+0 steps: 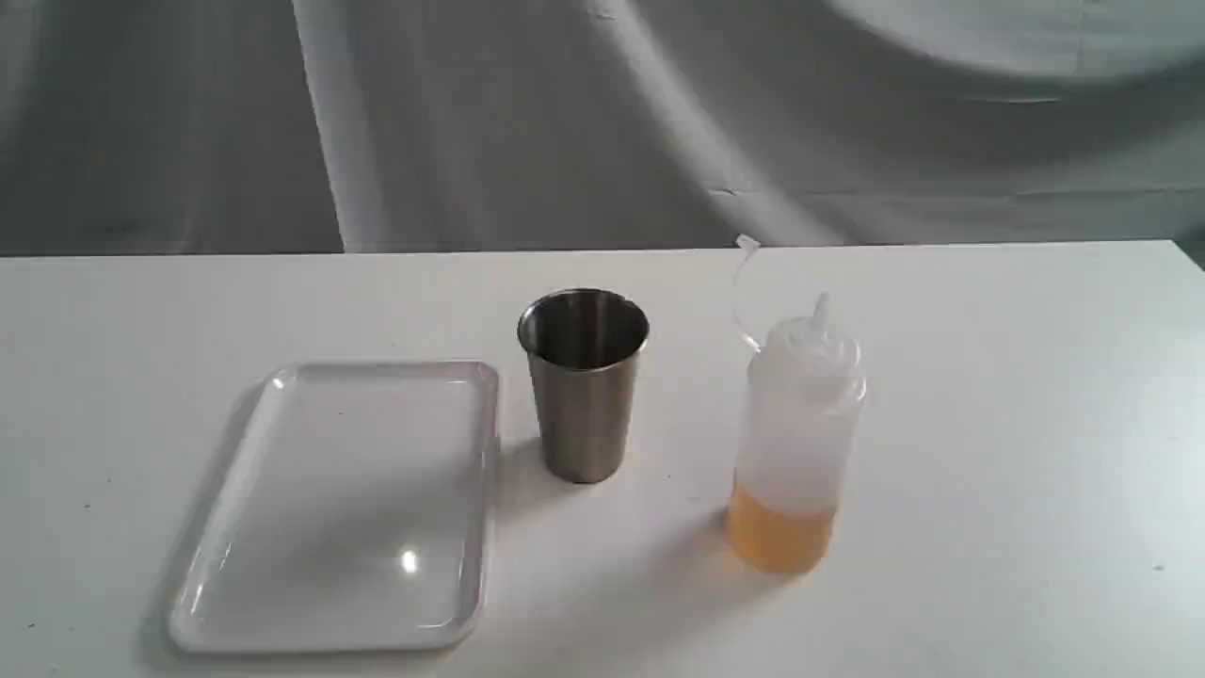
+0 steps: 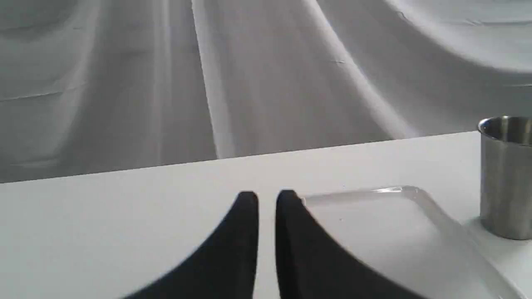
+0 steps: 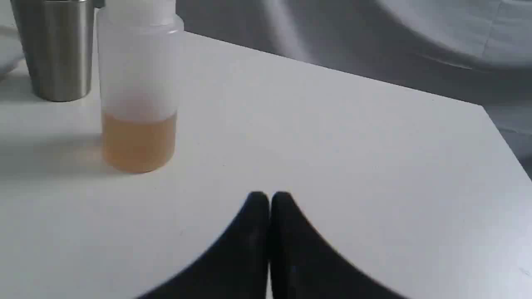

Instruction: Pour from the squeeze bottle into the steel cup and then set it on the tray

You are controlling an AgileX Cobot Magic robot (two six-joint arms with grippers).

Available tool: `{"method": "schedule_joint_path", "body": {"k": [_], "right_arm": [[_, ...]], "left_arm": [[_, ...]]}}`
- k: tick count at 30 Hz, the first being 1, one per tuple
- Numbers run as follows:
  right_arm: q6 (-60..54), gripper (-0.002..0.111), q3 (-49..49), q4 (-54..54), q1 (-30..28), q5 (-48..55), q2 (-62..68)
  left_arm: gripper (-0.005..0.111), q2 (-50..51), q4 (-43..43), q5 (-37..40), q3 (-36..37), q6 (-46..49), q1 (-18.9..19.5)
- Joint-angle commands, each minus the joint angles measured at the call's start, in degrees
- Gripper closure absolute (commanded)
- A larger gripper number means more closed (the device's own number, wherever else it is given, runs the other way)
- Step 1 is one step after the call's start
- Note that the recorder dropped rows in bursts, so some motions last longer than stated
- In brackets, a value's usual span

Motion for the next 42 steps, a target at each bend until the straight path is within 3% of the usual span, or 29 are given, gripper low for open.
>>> {"method": "schedule_joint_path", "body": {"k": [1, 26, 36, 42], "right_arm": [[-0.05, 0.108, 0.22, -0.17, 0.0, -0.03, -0.27], [-0.06, 0.108, 0.22, -0.17, 0.0, -0.14, -0.27], [0.06, 0.108, 0.22, 5.89, 0.0, -11.38, -0.27], [1.21, 0.108, -6.11, 6.02, 0.0, -8.46, 0.78]], "left_arm": [[0.098, -0.27, 0.17, -0.09, 0.25, -0.42, -0.31], [0.098, -0.27, 0.17, -0.09, 0.25, -0.3, -0.31], [0.098, -0.27, 0.17, -0.09, 0.25, -0.06, -0.31], [0.098, -0.27, 0.17, -0.09, 0.25, -0.22, -0.31]]}}
